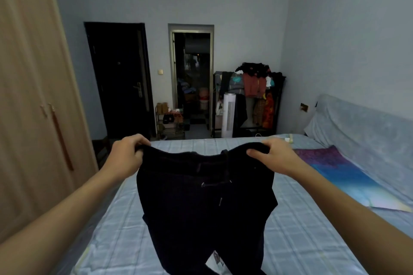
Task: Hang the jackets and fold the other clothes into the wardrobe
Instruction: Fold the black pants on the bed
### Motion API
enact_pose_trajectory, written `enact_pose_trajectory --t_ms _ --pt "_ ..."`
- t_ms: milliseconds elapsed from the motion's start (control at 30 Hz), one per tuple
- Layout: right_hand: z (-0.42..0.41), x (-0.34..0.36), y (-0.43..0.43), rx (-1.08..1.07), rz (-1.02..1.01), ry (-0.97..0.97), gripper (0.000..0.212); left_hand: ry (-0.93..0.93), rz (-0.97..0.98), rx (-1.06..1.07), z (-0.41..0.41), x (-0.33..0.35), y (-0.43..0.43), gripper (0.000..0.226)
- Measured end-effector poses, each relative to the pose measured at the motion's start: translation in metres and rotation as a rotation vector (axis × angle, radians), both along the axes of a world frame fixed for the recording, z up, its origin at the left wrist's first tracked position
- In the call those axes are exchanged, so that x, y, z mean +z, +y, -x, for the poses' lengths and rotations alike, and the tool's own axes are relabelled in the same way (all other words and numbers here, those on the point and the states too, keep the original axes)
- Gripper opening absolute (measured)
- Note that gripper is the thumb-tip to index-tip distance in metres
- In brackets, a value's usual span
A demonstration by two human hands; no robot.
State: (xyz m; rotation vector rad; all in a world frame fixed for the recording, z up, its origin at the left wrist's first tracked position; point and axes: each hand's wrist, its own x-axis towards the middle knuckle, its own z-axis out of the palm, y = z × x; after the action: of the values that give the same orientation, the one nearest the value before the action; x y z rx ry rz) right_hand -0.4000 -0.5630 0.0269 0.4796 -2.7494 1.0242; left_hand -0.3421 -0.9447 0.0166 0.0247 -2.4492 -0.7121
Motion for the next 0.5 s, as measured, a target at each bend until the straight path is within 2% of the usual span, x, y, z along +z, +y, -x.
enact_pose_trajectory --t_ms 133,200,300,400,500 --pt "0.001 0.017 -0.004 -0.039 -0.268 0.135 0.027 -0.013 -0.034 -0.057 0.002 0.017 0.003 0.038" --pt "0.008 0.026 -0.003 -0.068 -0.328 0.157 0.027 -0.032 -0.036 -0.089 0.003 0.024 0.003 0.042" --pt "0.016 0.036 0.001 0.013 -0.272 0.160 0.019 -0.012 -0.030 -0.123 0.004 0.034 0.001 0.046" --pt "0.017 0.043 0.003 0.108 -0.167 0.118 0.039 0.016 -0.009 -0.132 0.006 0.040 -0.001 0.048" --pt "0.018 0.047 0.003 0.132 -0.088 0.074 0.040 0.021 -0.006 -0.143 0.008 0.044 -0.004 0.051"
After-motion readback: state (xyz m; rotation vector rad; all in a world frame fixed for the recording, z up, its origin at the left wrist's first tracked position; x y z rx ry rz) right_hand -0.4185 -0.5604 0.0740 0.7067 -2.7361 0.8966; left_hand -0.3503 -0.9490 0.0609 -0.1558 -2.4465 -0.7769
